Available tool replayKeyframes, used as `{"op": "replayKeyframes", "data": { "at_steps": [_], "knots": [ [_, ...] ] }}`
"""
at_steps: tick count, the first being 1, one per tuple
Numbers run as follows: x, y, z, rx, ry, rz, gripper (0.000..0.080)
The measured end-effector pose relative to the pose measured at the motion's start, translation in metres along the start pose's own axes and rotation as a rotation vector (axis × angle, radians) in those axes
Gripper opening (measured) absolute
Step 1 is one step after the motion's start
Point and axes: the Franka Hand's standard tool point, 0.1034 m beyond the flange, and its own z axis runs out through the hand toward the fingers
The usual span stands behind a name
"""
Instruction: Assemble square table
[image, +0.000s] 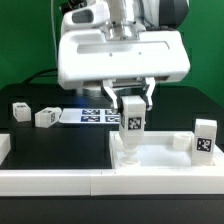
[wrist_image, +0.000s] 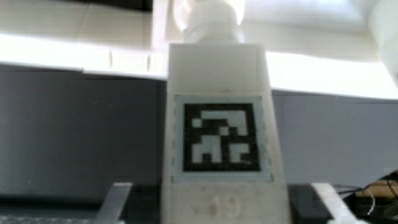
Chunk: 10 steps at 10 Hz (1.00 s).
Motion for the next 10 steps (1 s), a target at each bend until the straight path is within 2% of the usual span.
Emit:
{"op": "replayKeyframes", "data": {
  "at_steps": [9, 10],
  "knots": [
    [0.0005, 0.0008, 0.0069, 0.001, 0.005, 0.008, 0.029],
    [-0.0036, -0.0005, 0.0098, 0.006, -0.002, 0.011, 0.029]
  ]
}}
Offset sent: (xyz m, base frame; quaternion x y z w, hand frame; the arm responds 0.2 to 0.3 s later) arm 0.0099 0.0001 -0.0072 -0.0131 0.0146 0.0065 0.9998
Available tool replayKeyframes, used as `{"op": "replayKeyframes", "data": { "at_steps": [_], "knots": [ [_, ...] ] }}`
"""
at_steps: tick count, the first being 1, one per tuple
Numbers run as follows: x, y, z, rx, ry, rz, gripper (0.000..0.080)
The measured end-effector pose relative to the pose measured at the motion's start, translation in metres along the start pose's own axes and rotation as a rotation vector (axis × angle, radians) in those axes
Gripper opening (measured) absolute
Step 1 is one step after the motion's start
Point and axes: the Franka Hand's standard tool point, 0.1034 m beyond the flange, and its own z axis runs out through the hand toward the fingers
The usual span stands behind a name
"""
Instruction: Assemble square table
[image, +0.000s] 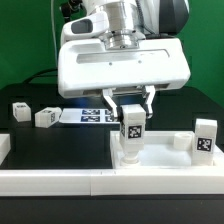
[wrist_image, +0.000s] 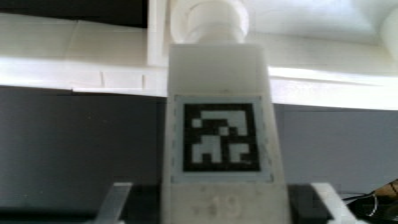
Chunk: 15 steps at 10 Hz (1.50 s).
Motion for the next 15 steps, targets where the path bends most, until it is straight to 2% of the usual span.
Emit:
{"op": "replayKeyframes", "data": {
  "at_steps": [4, 8, 9, 10, 11, 12, 13, 15],
  "knots": [
    [-0.006, 0.001, 0.008, 0.0, -0.003, 0.013, 0.029],
    [-0.009, 0.001, 0.009, -0.027, 0.0, 0.067, 0.029],
    [-0.009, 0.001, 0.009, -0.02, -0.014, 0.063, 0.029],
    [-0.011, 0.0, 0.011, -0.014, -0.028, 0.064, 0.0403],
    [-0.012, 0.0, 0.011, -0.013, -0.029, 0.064, 0.0549],
    [-0.012, 0.0, 0.011, -0.013, -0.03, 0.064, 0.0549],
    [-0.012, 0.0, 0.011, -0.013, -0.03, 0.064, 0.0628],
    [-0.013, 0.0, 0.011, -0.012, -0.031, 0.065, 0.0645]
  ]
}}
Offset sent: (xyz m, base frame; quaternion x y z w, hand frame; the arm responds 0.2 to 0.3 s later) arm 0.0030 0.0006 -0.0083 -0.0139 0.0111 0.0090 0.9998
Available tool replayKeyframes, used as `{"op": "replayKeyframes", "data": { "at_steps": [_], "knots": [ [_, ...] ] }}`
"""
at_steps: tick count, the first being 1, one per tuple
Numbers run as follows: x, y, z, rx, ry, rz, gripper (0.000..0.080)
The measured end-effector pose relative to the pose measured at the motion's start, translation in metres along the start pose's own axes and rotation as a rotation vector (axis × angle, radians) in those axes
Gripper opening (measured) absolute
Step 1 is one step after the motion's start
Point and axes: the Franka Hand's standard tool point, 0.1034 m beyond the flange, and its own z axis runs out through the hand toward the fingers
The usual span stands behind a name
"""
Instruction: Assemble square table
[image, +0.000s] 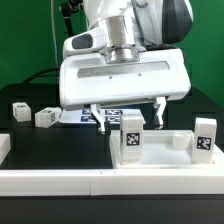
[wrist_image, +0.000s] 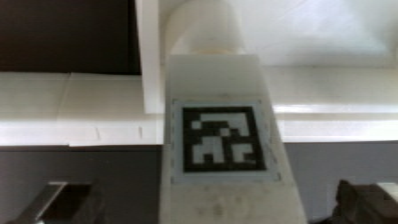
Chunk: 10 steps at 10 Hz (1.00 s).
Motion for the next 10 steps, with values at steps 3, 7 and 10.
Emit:
{"op": "replayKeyframes", "data": {
  "at_steps": [3, 7, 10],
  "knots": [
    [0.0, 0.0, 0.0, 0.0, 0.0, 0.0, 0.0649],
    [0.01, -0.004, -0.008, 0.014, -0.054, 0.042, 0.0649],
    [0.01, -0.015, -0.003, 0.074, -0.2, 0.041, 0.0649]
  ]
}}
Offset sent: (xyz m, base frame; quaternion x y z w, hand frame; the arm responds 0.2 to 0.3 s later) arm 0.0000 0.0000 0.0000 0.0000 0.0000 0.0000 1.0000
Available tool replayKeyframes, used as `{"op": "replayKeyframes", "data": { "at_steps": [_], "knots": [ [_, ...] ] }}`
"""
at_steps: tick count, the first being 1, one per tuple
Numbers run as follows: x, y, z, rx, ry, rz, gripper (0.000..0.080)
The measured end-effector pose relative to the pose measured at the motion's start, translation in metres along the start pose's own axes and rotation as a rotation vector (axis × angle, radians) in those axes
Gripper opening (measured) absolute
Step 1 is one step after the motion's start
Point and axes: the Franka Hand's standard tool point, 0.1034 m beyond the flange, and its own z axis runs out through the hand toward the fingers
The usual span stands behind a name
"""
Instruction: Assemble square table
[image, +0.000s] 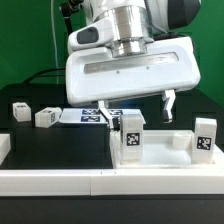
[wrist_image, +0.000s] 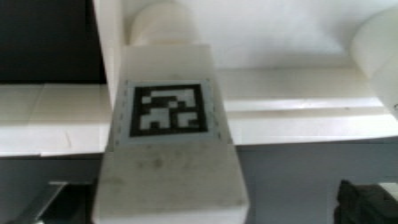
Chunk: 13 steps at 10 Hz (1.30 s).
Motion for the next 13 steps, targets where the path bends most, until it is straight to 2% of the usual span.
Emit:
{"op": "replayKeyframes", "data": {
  "at_steps": [1, 2, 3, 4, 6, 8, 9, 10, 11, 13],
  "knots": [
    [0.003, -0.001, 0.0, 0.021, -0.046, 0.0, 0.0649],
    [0.0, -0.003, 0.0, 0.057, -0.126, 0.005, 0.0649],
    [-0.002, -0.008, -0.002, 0.081, -0.165, 0.005, 0.0649],
    [-0.001, -0.008, -0.002, 0.082, -0.168, 0.004, 0.0649],
    [-0.002, -0.006, -0.002, 0.081, -0.171, 0.004, 0.0649],
    [0.0, 0.003, -0.01, 0.048, -0.203, 0.06, 0.0649],
    [0.002, -0.001, -0.013, 0.021, -0.213, 0.121, 0.0649],
    [0.001, 0.0, -0.01, 0.009, -0.204, 0.141, 0.0649],
    [-0.003, 0.009, -0.005, 0.01, -0.193, 0.139, 0.0649],
    [-0.001, 0.006, -0.005, 0.012, -0.191, 0.134, 0.0649]
  ]
}}
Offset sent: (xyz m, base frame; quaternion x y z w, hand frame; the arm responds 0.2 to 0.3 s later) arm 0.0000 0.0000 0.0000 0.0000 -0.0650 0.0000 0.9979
